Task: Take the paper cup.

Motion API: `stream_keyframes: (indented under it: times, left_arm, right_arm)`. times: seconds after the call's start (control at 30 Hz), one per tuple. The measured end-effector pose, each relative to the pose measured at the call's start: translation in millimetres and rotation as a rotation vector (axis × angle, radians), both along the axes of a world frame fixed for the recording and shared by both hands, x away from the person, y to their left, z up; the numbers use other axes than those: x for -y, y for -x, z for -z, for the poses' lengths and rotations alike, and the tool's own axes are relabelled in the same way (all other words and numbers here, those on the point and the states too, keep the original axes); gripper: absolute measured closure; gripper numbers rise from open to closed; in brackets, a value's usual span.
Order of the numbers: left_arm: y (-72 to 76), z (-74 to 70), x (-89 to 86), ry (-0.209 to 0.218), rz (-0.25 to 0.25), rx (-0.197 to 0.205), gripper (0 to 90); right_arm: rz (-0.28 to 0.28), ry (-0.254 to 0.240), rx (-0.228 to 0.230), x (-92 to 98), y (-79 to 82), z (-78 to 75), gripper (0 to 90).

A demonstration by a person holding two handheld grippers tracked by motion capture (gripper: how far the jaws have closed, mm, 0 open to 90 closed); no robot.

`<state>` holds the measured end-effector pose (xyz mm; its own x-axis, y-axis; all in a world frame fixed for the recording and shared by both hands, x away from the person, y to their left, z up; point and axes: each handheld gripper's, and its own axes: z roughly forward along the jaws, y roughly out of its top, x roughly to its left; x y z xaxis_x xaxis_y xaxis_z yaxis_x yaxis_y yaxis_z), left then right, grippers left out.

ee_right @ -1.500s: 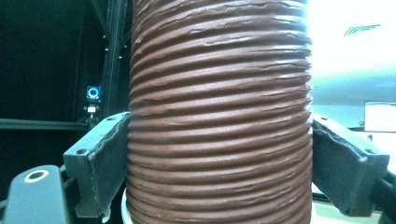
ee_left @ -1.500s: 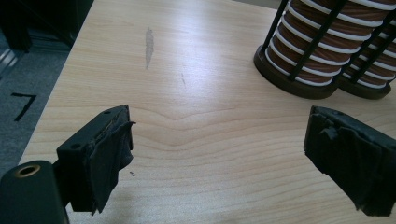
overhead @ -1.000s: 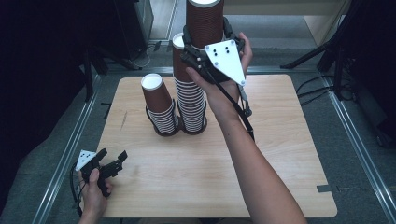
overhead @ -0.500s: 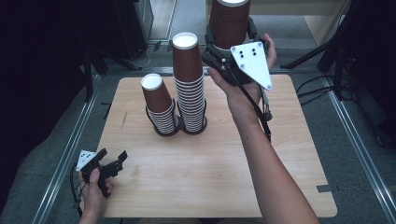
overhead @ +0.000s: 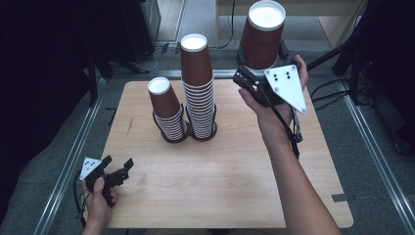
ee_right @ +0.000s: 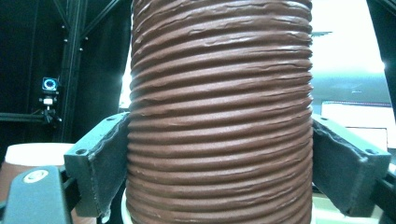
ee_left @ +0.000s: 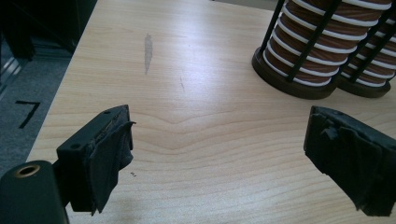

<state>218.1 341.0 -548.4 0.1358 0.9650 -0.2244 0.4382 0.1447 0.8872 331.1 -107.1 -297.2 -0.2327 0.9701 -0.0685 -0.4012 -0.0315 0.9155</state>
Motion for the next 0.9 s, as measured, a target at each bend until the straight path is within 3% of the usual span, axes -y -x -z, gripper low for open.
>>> stream_keyframes:
  times: [0.2,0.3,0.77,0.87,0.9]
  left_arm:
    - [-1.0,-2.6,2.1,-0.013,0.01,-0.001,7.9]
    - [-4.9,-5.5,6.4,0.003,0.013,0.001,7.9]
    - [-27.2,-22.6,57.2,-0.044,0.093,0.024,7.9]
    - [-31.2,-25.5,65.5,-0.057,0.108,0.028,7.9]
    - [-34.3,-28.7,74.4,-0.074,0.123,0.036,7.9]
  right_arm:
    - [0.019,-0.018,-0.028,20.1,7.6,21.4,13.2]
    - [0.038,-0.013,-0.041,29.9,10.5,31.1,13.2]
    - [0.074,0.031,-0.075,56.1,31.6,71.4,13.1]
    - [0.079,0.036,-0.087,59.3,33.7,79.2,13.0]
    - [0.075,0.033,-0.11,62.5,35.5,88.7,13.0]
